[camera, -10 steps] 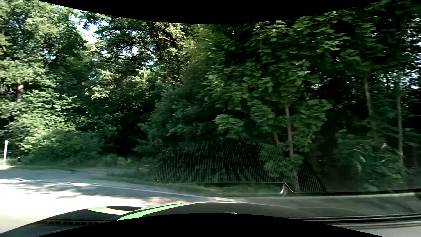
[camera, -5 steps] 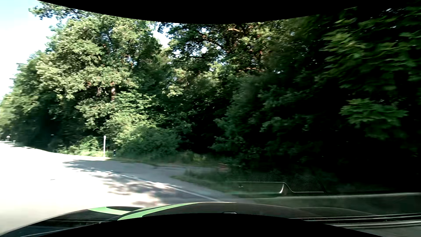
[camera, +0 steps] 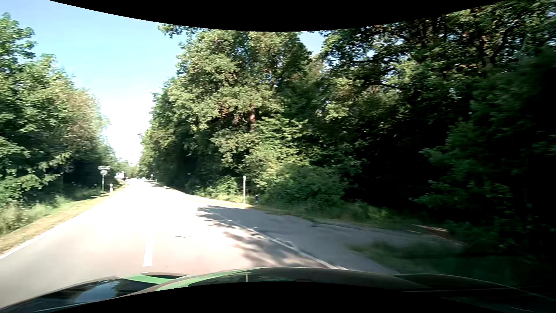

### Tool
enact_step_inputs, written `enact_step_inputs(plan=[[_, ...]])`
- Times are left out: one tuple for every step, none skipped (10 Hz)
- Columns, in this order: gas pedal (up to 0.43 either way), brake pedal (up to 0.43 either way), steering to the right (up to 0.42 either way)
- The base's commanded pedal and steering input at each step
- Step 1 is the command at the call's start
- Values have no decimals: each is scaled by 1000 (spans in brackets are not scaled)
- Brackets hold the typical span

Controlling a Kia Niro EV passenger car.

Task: Follow the waypoints while adhering to traffic rules and regulations

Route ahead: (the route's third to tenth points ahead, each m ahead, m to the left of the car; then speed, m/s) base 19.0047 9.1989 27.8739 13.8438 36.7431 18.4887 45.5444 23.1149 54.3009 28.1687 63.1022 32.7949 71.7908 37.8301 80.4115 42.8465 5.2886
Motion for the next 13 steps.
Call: enact_step_inputs(plan=[[488, 0, -500], [488, 0, -435], [488, 0, -381], [480, 0, -306], [480, 0, -250], [480, 0, -187], [480, 0, -138], [480, 0, -84], [480, 0, -52], [480, 0, -30], [480, 0, -28], [480, 0, -27], [480, 0, -24]])
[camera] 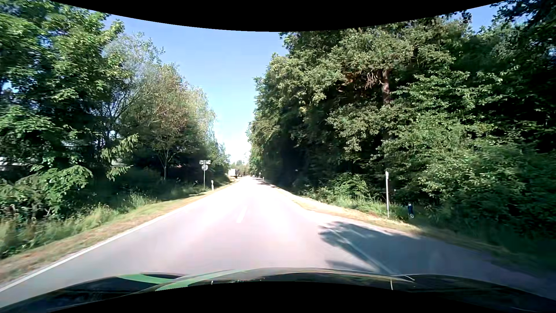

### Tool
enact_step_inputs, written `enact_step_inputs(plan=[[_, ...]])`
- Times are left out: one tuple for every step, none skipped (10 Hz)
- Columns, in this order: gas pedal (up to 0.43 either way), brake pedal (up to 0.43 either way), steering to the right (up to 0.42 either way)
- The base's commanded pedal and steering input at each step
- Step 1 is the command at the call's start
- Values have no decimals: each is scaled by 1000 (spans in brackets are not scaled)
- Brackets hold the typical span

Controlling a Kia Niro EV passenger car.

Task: Follow the waypoints while adhering to traffic rules and regulations

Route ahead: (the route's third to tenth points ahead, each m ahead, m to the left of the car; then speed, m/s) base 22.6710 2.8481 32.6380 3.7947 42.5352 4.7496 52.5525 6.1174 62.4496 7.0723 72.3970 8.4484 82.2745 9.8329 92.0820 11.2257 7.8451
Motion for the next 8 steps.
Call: enact_step_inputs(plan=[[480, 0, -21], [480, 0, -25], [480, 0, -32], [480, 0, -36], [480, 0, -36], [480, 0, -36], [480, 0, -36], [480, 0, -36]])
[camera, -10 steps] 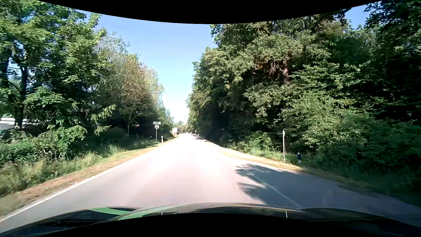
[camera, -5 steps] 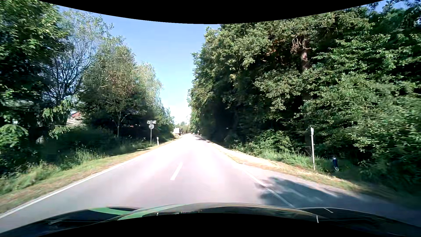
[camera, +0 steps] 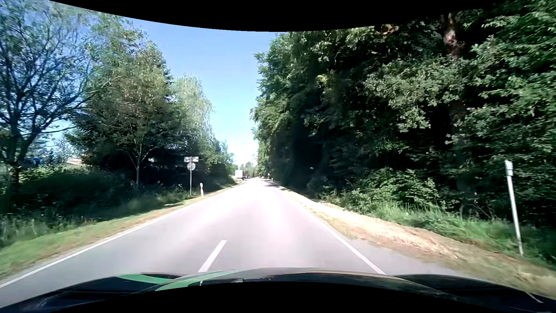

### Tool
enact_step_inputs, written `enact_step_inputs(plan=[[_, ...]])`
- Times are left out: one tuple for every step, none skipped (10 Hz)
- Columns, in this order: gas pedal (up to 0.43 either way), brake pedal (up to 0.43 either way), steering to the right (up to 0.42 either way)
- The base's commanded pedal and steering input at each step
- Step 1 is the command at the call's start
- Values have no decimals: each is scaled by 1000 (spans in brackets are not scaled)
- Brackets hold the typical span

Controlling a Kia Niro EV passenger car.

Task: Follow the waypoints while adhering to traffic rules and regulations

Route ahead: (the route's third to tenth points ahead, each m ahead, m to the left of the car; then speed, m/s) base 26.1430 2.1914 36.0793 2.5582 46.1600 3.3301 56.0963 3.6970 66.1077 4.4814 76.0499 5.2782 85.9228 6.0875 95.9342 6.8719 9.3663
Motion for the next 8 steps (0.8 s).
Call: enact_step_inputs(plan=[[480, 0, -36], [480, 0, -36], [480, 0, -33], [480, 0, -30], [480, 0, -25], [480, 0, -22], [480, 0, -20], [480, 0, -20]])
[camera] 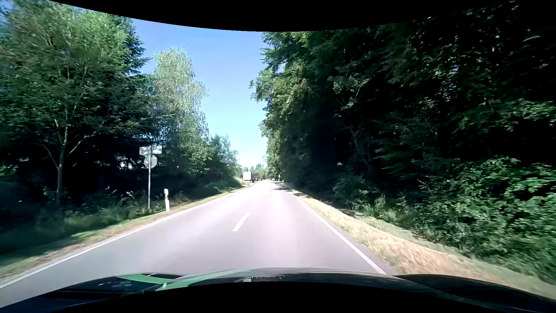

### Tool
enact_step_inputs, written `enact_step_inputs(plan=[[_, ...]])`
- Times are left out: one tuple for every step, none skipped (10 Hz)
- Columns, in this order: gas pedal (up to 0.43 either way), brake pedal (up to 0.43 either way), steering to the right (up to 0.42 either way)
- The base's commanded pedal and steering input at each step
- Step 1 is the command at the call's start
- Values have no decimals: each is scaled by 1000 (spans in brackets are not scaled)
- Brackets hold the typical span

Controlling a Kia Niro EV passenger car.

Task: Follow the waypoints while adhering to traffic rules and regulations

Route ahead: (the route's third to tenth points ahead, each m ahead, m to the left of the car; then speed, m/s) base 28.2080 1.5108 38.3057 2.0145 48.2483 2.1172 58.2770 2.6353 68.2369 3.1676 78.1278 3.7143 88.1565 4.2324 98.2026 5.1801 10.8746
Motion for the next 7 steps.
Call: enact_step_inputs(plan=[[480, 0, -18], [480, 0, -12], [480, 0, -4], [480, 0, -3], [480, 0, -4], [480, 0, -5], [480, 0, -7]])
